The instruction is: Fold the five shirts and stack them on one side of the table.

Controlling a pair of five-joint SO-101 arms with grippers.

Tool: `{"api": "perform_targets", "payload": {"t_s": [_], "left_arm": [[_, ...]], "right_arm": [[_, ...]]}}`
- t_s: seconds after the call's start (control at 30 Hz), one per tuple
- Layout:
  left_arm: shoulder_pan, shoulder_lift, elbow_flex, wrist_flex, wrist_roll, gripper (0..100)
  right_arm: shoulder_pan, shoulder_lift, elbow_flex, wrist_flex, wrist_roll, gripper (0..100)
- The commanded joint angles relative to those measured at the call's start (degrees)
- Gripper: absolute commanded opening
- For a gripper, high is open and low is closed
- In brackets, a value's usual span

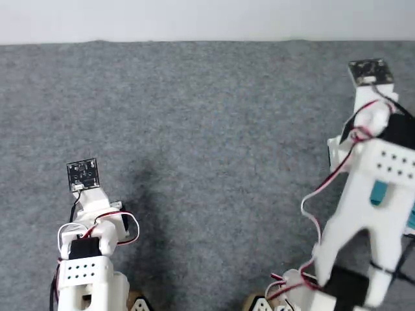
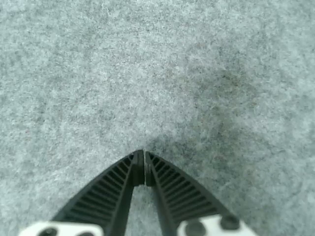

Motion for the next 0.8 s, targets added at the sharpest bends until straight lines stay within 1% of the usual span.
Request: {"api": "perform_targets", "payload": {"t_s": [0.0, 0.17, 0.33, 0.47, 0.77], "left_arm": [[-0.1, -0.4, -0.3, -1.2, 0.4, 2], [-0.1, -0.4, -0.3, -1.2, 0.4, 2], [-0.1, -0.4, -0.3, -1.2, 0.4, 2], [-0.1, -0.4, -0.3, -1.2, 0.4, 2], [-0.1, -0.4, -0.3, -1.2, 0.4, 2]], "right_arm": [[-0.5, -7.8, 2.7, 2.1, -0.7, 0.9], [-0.6, -13.1, 9.3, 2.0, -0.7, 0.9], [-0.5, -15.6, 17.9, -1.2, -0.7, 0.9], [-0.5, -17.2, 23.6, -1.2, -0.7, 0.9], [-0.5, -24.3, 30.6, -1.1, -0.7, 0.9]]}}
